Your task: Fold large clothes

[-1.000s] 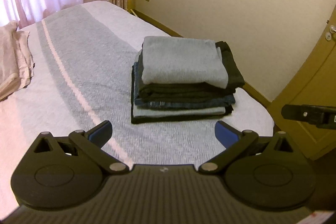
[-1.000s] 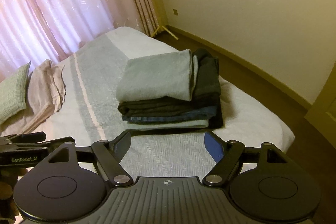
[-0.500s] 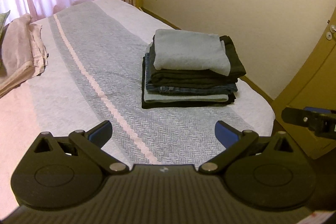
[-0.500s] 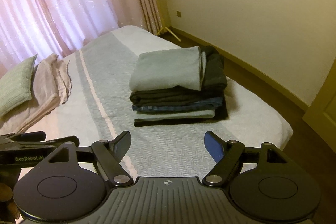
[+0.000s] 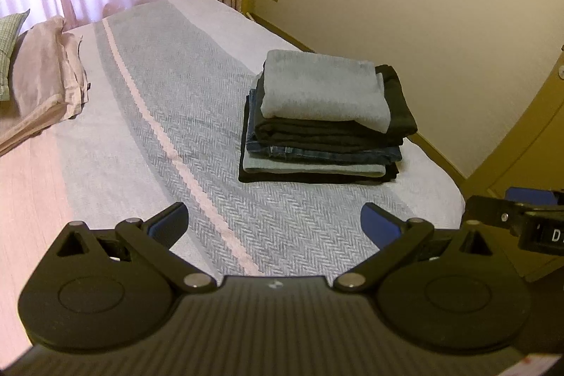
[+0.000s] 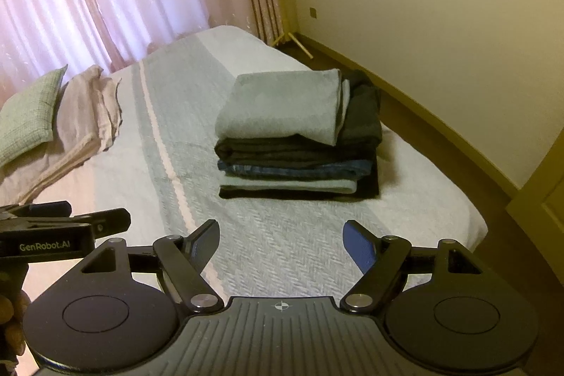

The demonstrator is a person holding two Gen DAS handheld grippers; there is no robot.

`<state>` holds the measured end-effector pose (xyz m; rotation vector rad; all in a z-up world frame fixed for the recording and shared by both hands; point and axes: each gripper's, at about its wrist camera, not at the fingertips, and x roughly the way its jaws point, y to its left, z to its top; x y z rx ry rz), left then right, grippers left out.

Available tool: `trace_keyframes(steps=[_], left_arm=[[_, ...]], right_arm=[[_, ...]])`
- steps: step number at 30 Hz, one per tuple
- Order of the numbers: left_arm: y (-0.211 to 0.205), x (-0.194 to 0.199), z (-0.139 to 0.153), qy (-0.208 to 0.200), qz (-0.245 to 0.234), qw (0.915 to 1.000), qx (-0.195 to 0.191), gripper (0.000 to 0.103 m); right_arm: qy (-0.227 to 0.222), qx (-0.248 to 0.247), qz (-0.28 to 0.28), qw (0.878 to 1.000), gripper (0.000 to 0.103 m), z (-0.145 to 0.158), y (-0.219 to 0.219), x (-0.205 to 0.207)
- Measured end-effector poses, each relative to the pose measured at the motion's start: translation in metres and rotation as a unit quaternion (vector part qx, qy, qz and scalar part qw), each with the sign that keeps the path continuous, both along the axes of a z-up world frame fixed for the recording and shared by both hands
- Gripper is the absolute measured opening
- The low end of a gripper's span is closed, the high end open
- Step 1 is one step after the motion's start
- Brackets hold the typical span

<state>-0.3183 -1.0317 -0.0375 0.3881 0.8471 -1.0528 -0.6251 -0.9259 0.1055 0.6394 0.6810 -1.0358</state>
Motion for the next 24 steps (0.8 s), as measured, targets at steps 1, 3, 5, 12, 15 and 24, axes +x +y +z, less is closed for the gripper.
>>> trace_keyframes(steps=[1,3,5,12,15,24], left_arm=[[-0.001,-0.002,0.000,-0.001,0.000,1.0000,0.001,0.102],[-0.002,-0.004,-0.001,-0.001,-0.001,1.0000,0.003,0.102],[-0.003,-0.006,-0.001,-0.002,-0.003,1.0000,0.004,0.102],[-0.003,-0.009,-0.001,-0.005,-0.005,1.0000,0.005,0.102],[-0.003,-0.012,-0.002,-0.008,-0.008,0.9999,0.006,0.102],[-0.003,-0.016,-0.001,-0.014,-0.013,0.9998,0.008,0.102]], right_arm=[[0.000,0.002,-0.001,1.000,0.074,-0.001,0.000,-0.001],[0.002,0.003,-0.002,1.000,0.074,-0.002,0.000,-0.003],[0.001,0.005,-0.003,1.000,0.074,-0.003,-0.001,-0.004],[-0.001,0.006,-0.007,1.000,0.074,-0.003,-0.001,-0.006],[-0.005,0.007,-0.007,1.000,0.074,-0.004,-0.001,-0.007],[-0.006,0.006,-0.007,1.000,0.074,-0.005,0.003,-0.007]])
